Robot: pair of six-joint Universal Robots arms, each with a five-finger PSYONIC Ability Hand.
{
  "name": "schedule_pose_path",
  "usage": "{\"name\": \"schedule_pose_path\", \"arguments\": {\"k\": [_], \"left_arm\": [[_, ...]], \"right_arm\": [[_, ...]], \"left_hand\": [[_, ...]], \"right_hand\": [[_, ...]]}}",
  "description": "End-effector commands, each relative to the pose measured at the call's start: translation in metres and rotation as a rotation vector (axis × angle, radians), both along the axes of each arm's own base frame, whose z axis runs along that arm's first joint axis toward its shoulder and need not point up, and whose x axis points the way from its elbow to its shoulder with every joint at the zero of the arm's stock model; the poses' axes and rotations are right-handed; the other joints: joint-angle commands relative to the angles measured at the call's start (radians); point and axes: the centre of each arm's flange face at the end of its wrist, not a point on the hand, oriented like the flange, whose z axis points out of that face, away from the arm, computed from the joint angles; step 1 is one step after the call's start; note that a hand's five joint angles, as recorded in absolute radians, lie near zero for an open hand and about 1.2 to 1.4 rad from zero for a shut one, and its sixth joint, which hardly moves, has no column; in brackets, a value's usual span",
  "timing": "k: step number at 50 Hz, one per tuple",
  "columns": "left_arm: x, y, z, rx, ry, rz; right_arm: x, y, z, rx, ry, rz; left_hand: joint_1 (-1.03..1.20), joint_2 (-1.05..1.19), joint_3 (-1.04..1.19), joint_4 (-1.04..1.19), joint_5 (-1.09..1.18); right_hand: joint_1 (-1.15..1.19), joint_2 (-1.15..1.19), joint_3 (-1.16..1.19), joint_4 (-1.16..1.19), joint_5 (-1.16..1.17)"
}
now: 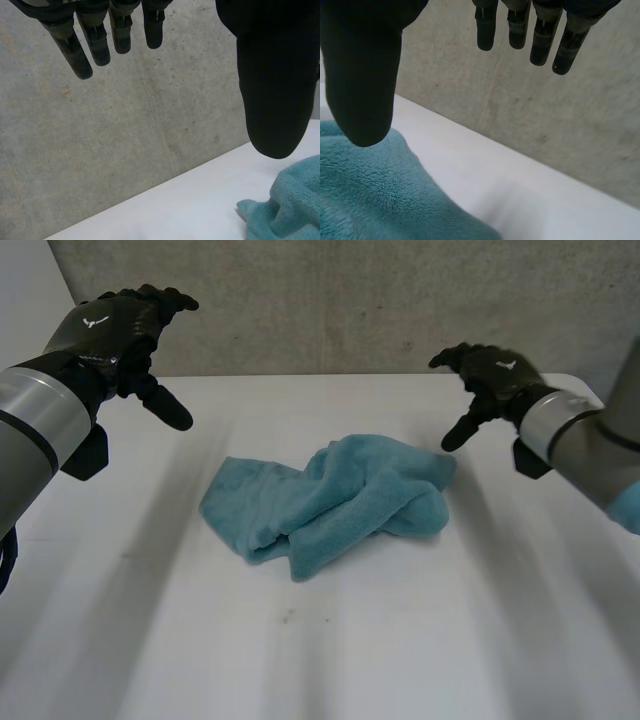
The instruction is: Fold the laundry
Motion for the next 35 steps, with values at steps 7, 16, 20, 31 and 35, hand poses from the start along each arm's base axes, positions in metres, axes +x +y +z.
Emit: {"name": "schedule_pose_path", "arguments": {"k": [7,16,20,31,35], "left_arm": [[-0.001,0.0,-0.001,0.003,-0.001,-0.003],[-0.003,-0.005,-0.009,0.025,-0.009,-0.004],[-0.004,-0.01,-0.014,0.032,-0.011,-0.003],[-0.022,-0.049,-0.067,0.104,-0.033,-0.033],[-0.041,-0.046,-0.101,0.192,-0.05,-0.15]], "right_arm": [[0.031,-0.061,-0.11,0.192,-0.097,0.042],[0.046,-0.051,-0.074,0.097,-0.083,0.097],[0.04,-0.025,0.002,-0.012,-0.096,0.13],[0.047,0.094,0.037,-0.131,0.139,0.428],[0.043,0.142,0.03,-0.223,0.289,0.512]], "left_hand": [[-0.012,-0.017,-0.03,-0.02,-0.034],[-0.012,-0.017,-0.03,-0.02,-0.034],[-0.012,-0.017,-0.03,-0.02,-0.034],[-0.023,-0.029,-0.042,-0.031,-0.046],[-0.023,-0.029,-0.042,-0.031,-0.046]], "right_hand": [[0.148,0.132,0.137,0.123,0.116],[1.189,1.173,1.179,1.164,1.158],[1.189,1.173,1.179,1.164,1.158],[1.189,1.173,1.179,1.164,1.158],[1.189,1.173,1.179,1.164,1.158]]}}
